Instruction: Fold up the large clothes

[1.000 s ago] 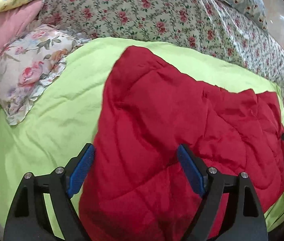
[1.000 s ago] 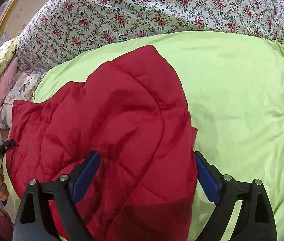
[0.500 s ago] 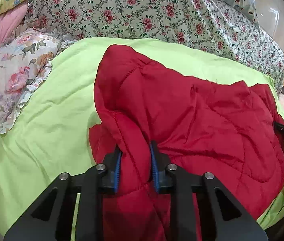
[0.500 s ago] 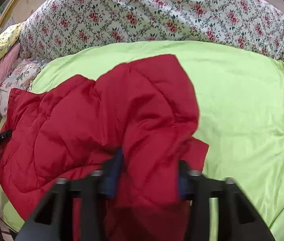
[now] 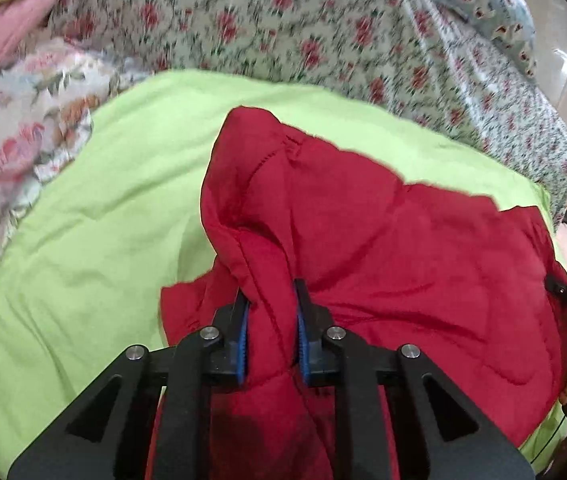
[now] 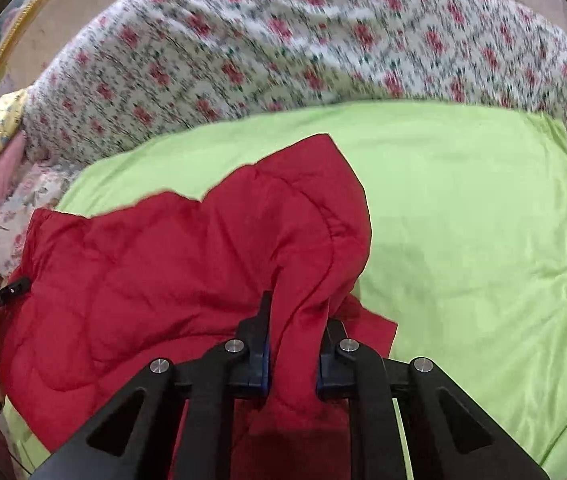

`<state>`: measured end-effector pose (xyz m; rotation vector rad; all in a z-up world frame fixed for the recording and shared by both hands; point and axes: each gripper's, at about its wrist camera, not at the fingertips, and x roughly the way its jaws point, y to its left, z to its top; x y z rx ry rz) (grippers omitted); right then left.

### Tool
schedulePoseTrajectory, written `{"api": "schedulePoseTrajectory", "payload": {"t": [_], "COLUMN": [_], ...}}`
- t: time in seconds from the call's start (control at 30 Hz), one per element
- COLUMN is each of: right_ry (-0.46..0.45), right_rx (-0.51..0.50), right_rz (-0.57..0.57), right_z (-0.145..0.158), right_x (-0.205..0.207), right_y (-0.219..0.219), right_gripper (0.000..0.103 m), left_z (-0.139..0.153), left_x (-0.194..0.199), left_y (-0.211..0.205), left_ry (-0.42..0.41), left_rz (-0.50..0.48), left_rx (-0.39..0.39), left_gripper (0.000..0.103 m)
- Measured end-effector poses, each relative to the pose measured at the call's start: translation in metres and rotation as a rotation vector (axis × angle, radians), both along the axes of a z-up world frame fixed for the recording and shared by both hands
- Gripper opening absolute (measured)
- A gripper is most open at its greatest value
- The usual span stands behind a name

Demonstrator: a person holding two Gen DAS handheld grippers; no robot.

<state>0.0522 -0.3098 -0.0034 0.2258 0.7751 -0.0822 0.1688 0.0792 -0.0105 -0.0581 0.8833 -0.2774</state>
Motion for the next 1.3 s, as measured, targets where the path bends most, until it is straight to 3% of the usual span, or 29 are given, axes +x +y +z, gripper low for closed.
{"api": "schedulePoseTrajectory", "payload": {"t": [0.67,0.8,0.87,0.97,1.13,1.3], "right_ry": [0.077,0.079,0.075,0.067,0.051,0.023], "right_rx": [-0.021,-0.011,0.008,0.042,0.078,0.098], "right_rz": [-0.025,-0.031,-0.036,-0.047,-0.091,-0.106], "right_z": [-0.024,-0.024,-0.023,-0.022,-0.018,-0.009], "right_x": [0.017,0.016,0.012,0.006,-0.008,-0.028], "right_y": [-0.003,-0.003,-0.006,-0.01,-0.022,-0.029], "right_gripper": [0.017,0.018,0.023,0.027,0.065,0.067], "left_z": [-0.015,-0.01,-0.006,0.001,0.009,0.018], "left_x": [0.015,0.01,0.005,-0.004,-0.017,-0.032], "left_y": [-0.017,-0.015,-0.01,0.002,0.016,0.024], "left_ry": [0.035,0.035,0.029,0.019,0.001,-0.03], "left_rz": [-0.01,-0.003,-0.003,0.009,0.035,0.043], "left_rx": [0.115,0.129,0.105,0.06,0.04,0.034], "left_gripper": [0.018,0.028,0.045,0.058,0.067,0.073]}}
